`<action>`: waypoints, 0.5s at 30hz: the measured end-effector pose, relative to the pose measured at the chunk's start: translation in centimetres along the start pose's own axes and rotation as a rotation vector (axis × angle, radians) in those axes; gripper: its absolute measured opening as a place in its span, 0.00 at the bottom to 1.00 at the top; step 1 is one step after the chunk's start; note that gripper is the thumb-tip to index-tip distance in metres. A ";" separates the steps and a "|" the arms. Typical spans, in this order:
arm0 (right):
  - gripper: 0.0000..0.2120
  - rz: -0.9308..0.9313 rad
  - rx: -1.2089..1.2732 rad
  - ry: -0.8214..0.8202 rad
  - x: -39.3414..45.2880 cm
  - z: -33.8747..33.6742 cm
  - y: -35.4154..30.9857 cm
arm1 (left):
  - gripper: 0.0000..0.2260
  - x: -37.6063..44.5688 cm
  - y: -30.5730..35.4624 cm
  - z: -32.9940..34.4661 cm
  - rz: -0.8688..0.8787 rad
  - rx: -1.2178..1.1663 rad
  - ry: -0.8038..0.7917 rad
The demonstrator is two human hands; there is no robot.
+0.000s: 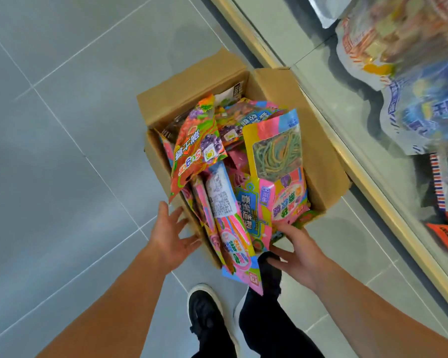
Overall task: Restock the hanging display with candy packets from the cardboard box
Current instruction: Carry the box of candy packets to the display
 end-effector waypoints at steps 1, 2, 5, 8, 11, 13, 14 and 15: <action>0.23 0.004 0.020 0.002 -0.1 0.1 0.2 | 0.31 -0.1 0.4 -0.3 0.001 0.025 0.016; 0.23 0.001 0.019 0.007 -0.3 0.0 0.2 | 0.30 -0.1 0.6 -0.4 0.002 0.049 0.029; 0.22 -0.007 -0.044 0.019 -0.1 0.1 -0.2 | 0.31 0.0 0.3 -0.1 -0.025 0.097 0.027; 0.24 0.001 -0.103 -0.001 -0.2 1.0 -0.1 | 0.32 0.4 -0.8 -0.4 -0.044 0.090 -0.016; 0.28 0.007 -0.144 -0.015 -0.4 2.4 0.4 | 0.30 0.1 -0.8 -1.4 -0.048 0.088 -0.045; 0.27 -0.013 -0.149 -0.026 -0.3 3.6 0.5 | 0.24 0.0 -0.1 -2.6 -0.010 0.102 -0.021; 0.26 -0.032 -0.156 -0.023 -0.1 4.2 0.1 | 0.20 -0.1 0.4 -3.2 0.018 0.122 0.011; 0.26 -0.053 -0.173 -0.025 0.1 4.8 -0.4 | 0.19 -0.3 0.9 -3.5 0.049 0.145 0.044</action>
Point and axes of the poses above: each hand's wrist, its own x-axis towards the middle knuckle, its own z-axis out of the palm, y = z × x, the point moved 9 cm from there along x, towards the middle knuckle, and after that the axes turned 8 degrees about -z, right-handed, at the moved point
